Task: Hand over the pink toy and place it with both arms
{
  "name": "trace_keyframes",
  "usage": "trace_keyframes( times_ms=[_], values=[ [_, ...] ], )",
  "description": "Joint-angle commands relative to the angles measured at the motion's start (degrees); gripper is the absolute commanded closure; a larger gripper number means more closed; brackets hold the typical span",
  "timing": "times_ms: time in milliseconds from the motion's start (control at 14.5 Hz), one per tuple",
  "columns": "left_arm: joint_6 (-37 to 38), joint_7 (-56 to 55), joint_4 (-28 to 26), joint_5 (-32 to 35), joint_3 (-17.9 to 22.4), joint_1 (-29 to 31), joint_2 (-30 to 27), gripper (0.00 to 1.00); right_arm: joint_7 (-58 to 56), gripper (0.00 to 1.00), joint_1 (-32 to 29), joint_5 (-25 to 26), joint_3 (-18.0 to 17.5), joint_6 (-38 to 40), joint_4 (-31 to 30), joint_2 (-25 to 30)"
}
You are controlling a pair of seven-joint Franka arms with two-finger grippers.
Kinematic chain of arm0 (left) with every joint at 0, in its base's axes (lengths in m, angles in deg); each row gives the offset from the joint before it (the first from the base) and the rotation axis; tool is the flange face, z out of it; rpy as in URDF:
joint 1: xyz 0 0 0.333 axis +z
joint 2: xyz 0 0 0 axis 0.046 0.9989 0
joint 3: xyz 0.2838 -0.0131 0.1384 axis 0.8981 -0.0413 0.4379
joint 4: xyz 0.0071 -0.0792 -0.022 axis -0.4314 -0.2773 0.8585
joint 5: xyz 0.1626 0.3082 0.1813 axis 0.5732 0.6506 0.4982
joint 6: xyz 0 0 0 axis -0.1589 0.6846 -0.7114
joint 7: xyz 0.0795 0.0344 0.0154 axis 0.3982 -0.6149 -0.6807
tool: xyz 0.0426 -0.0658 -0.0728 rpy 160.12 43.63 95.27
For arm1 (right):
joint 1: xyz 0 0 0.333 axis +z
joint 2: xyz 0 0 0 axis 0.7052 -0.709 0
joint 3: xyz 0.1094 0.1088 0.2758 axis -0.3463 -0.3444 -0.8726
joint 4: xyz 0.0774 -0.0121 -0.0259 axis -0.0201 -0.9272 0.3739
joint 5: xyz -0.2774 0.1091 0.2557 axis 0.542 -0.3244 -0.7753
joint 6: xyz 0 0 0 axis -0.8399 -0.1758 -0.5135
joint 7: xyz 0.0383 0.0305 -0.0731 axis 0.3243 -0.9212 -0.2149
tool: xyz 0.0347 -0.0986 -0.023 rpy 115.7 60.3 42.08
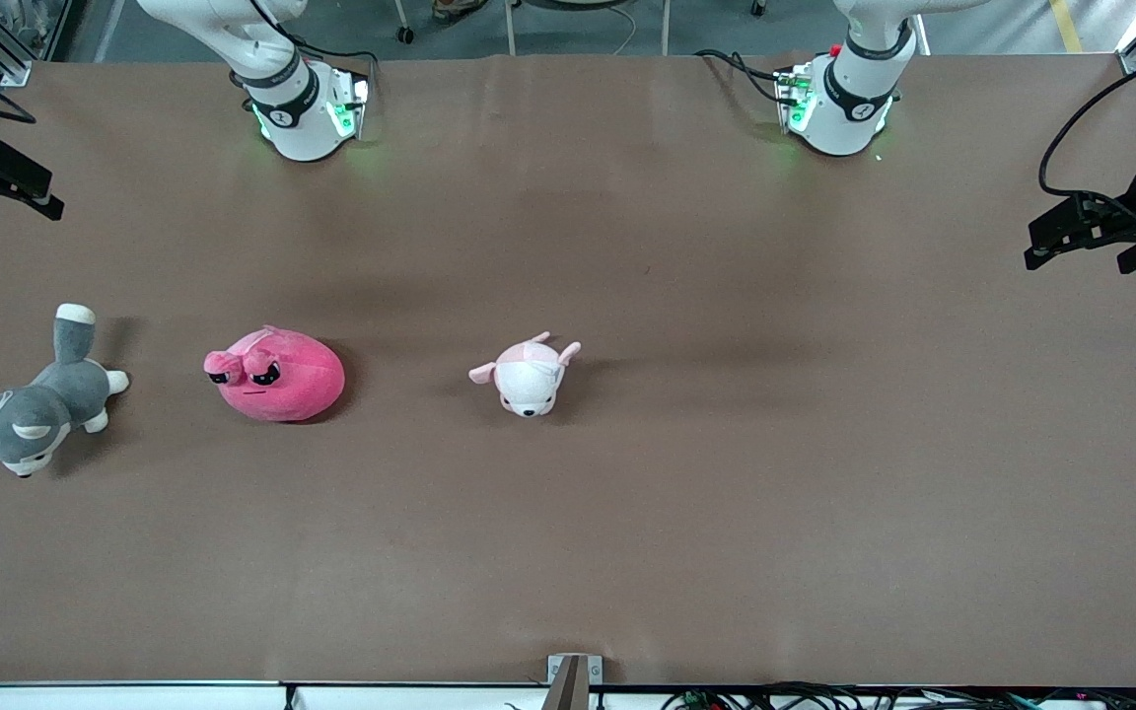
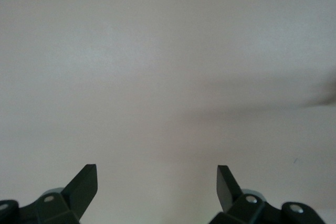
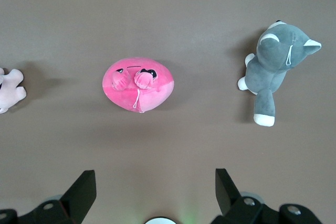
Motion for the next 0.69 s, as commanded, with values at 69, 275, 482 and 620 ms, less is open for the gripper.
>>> trace_keyframes(
  times_ms=[69,275,482,620],
  values=[
    [-0.20,0.00,0.83,-0.20,3.55,-3.22,0.22,0.00,0.53,0.00,0.08,1.22,-0.36,-0.09,-1.91,1.68],
    [-0.11,0.08,0.83,-0.19,3.38,-2.78,0.05,0.00,0.53,0.00,0.08,1.22,-0.36,0.18,-1.83,2.03],
    [-0.11,0.17,0.92,-0.81,3.38,-2.69,-0.39,0.00,0.53,0.00,0.00,0.52,-0.19,1.41,-0.95,2.30],
    [-0.11,0.70,0.83,-0.90,3.55,-2.43,-0.57,0.00,0.53,0.00,0.00,0.42,-0.27,1.67,0.02,2.48]
  ],
)
